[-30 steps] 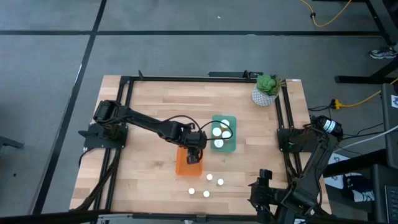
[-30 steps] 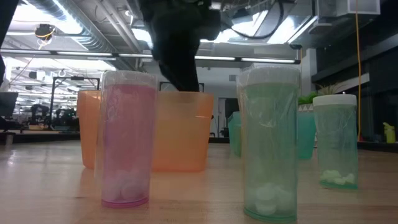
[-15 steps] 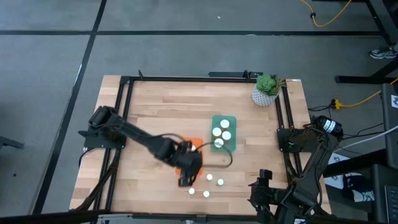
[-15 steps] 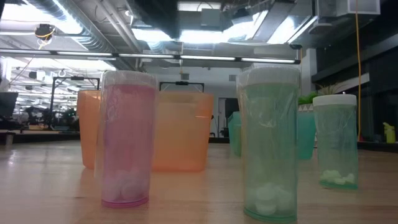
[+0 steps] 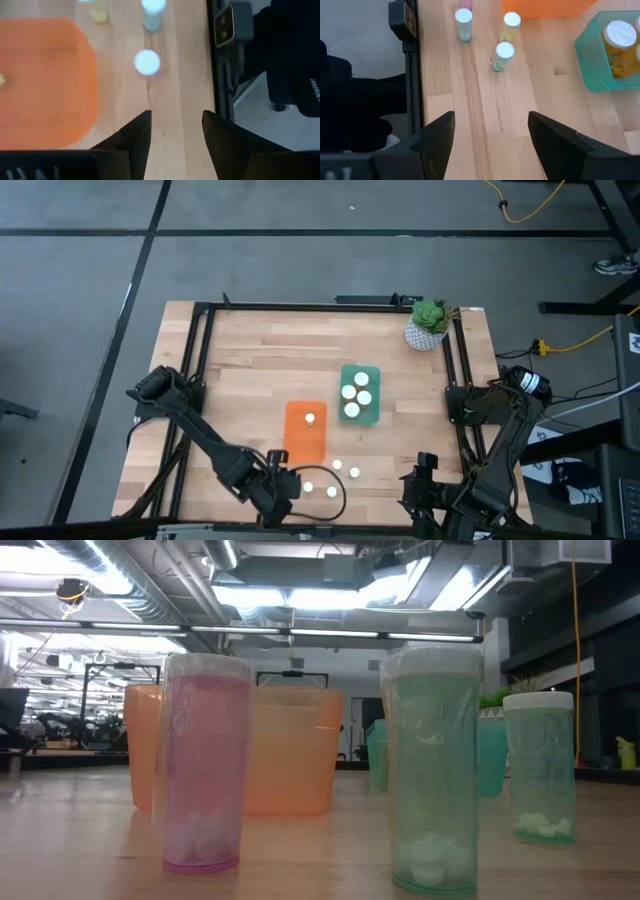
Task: Pick and place medicine bottles into bin by pill shape (circle, oval)
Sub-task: Put the small pink tablet bottle into the orange bin
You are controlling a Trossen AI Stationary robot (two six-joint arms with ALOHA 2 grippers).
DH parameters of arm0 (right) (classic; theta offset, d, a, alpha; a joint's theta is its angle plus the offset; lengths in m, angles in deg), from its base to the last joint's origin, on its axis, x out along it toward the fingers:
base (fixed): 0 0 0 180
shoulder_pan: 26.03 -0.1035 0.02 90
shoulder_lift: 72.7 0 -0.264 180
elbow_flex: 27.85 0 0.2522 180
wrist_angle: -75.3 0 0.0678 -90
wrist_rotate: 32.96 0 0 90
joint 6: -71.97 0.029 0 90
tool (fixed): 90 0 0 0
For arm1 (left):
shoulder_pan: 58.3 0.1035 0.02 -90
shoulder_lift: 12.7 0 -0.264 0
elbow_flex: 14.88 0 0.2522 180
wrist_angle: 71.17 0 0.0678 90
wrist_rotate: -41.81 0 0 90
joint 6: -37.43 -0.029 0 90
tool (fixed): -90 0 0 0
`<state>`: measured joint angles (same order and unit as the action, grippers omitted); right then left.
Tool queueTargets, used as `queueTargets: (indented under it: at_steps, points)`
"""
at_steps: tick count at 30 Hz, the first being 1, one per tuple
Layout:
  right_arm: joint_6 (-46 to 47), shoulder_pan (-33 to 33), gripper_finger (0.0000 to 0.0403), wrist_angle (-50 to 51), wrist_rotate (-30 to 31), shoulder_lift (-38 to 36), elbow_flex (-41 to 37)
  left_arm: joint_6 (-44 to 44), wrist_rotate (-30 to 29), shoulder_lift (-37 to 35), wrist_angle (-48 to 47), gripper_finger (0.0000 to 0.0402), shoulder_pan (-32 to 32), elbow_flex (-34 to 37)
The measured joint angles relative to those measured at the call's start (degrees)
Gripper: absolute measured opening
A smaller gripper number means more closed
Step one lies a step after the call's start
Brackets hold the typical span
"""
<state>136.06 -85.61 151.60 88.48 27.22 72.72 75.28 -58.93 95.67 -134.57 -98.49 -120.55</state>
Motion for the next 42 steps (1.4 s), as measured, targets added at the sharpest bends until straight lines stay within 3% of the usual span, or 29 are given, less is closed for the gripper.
queueTargets:
  at_steps: [26,42]
  points:
    - [-0.04,0.00,0.0255,0.03,0.02,0.00,0.00,-3.82,1.43,12.20,4.53,0.0169,5.03,0.03]
    - [-0.05,0.00,0.0255,-0.06,0.02,0.00,0.00,-5.48,0.62,12.47,10.64,0.0169,6.29,0.05]
